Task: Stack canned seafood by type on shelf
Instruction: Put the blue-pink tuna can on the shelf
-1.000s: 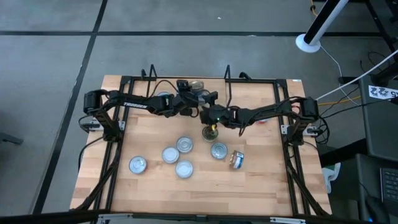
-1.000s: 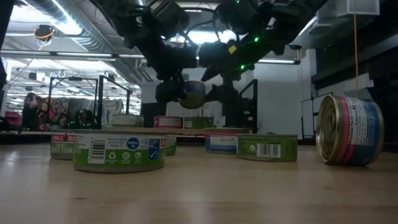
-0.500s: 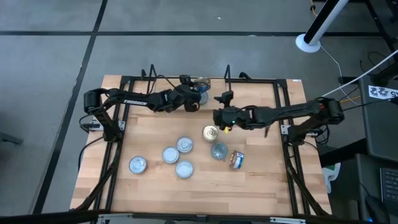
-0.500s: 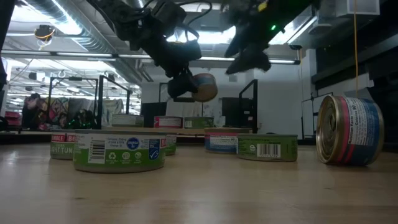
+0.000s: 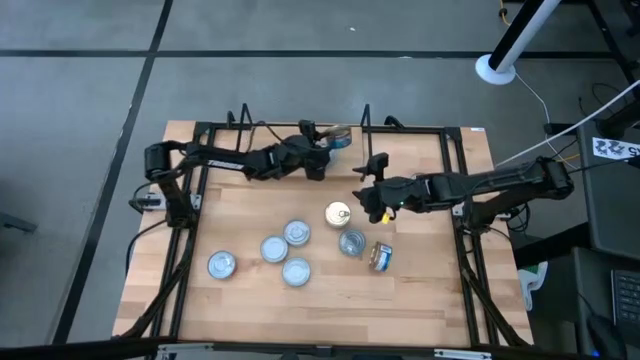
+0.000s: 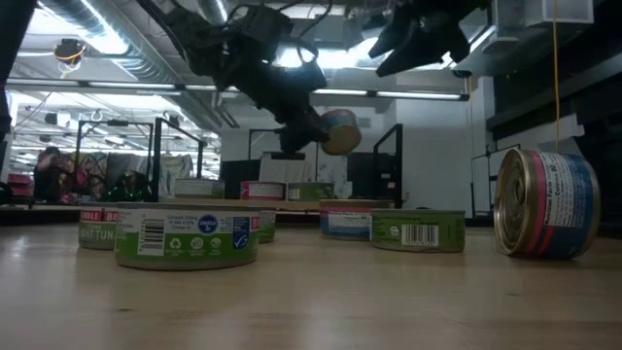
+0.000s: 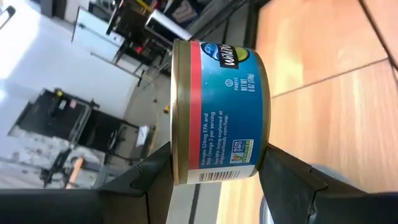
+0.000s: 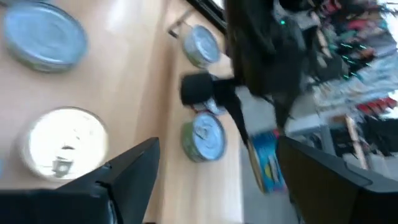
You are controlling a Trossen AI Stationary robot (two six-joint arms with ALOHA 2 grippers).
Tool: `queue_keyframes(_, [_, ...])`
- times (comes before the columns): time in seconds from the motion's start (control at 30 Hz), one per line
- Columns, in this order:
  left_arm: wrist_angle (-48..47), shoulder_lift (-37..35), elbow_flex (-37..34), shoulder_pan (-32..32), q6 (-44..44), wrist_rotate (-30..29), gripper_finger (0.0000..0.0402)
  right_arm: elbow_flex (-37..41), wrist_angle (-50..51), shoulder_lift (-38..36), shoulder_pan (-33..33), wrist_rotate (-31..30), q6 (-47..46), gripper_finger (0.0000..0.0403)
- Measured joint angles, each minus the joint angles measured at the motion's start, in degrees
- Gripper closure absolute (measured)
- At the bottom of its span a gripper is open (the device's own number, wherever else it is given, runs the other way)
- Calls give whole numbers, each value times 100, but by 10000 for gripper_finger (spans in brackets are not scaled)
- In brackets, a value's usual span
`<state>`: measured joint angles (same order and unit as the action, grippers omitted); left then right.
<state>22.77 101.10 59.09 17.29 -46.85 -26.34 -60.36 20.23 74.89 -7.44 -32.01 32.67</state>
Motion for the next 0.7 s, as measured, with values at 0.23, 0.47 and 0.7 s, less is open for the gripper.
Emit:
queue_keyframes(0.23, [37,897,727,84,-158,65,205,0,89,-17,-92,166,8,82])
queue_keyframes(0.47, [-85,1323,1133,330,-256,39,205,0,114,-17,-79,167,8,82])
queue_keyframes(0.7, [-678,1335,1147,394,203,62,205,0,82,-17,-79,491,17,82])
